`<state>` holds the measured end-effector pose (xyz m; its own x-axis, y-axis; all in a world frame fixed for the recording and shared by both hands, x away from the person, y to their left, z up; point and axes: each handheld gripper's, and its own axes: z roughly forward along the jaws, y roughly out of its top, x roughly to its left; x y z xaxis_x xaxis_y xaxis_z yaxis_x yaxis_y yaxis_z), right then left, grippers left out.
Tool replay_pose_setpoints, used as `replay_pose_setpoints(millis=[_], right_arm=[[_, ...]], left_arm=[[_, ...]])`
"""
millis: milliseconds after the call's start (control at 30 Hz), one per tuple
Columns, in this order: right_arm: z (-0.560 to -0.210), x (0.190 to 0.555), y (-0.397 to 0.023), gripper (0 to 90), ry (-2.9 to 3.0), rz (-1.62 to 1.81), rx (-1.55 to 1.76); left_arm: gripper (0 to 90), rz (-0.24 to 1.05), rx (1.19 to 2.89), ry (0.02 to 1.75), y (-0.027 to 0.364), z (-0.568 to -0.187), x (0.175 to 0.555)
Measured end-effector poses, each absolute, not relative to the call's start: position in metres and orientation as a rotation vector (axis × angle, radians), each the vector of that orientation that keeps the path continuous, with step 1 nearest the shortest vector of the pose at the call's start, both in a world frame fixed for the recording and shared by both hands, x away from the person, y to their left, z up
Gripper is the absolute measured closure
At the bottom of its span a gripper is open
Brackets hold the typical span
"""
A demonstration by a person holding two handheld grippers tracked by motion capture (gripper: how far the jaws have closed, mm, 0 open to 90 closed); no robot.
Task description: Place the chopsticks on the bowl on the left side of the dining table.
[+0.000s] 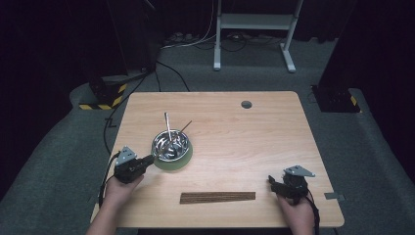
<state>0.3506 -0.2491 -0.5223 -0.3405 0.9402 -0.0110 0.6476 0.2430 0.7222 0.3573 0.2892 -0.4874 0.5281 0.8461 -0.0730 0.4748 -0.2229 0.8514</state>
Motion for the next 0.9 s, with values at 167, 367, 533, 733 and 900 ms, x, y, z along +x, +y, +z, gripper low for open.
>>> replay_pose_setpoints(millis=[167, 367, 533, 733, 900], right_arm=[[-0.522, 0.351, -0.249, 29.4, 2.075, 0.877, 1.445], [-0.522, 0.351, -0.249, 29.4, 2.075, 0.877, 1.446], [-0.522, 0.351, -0.249, 29.3, 2.075, 0.876, 1.442], [-0.522, 0.351, -0.249, 29.3, 2.074, 0.877, 1.446], [-0.522, 0.351, -0.249, 29.3, 2.075, 0.877, 1.446]], left_arm=[[83.4, 0.527, 1.88, 1.086, 0.288, -0.488, 0.357], [78.8, 0.532, 1.89, 1.096, 0.288, -0.488, 0.357], [66.3, 0.577, 1.812, 1.107, 0.286, -0.483, 0.351], [63.3, 0.598, 1.754, 1.027, 0.265, -0.466, 0.323], [62.9, 0.552, 1.883, 0.924, 0.227, -0.478, 0.308]])
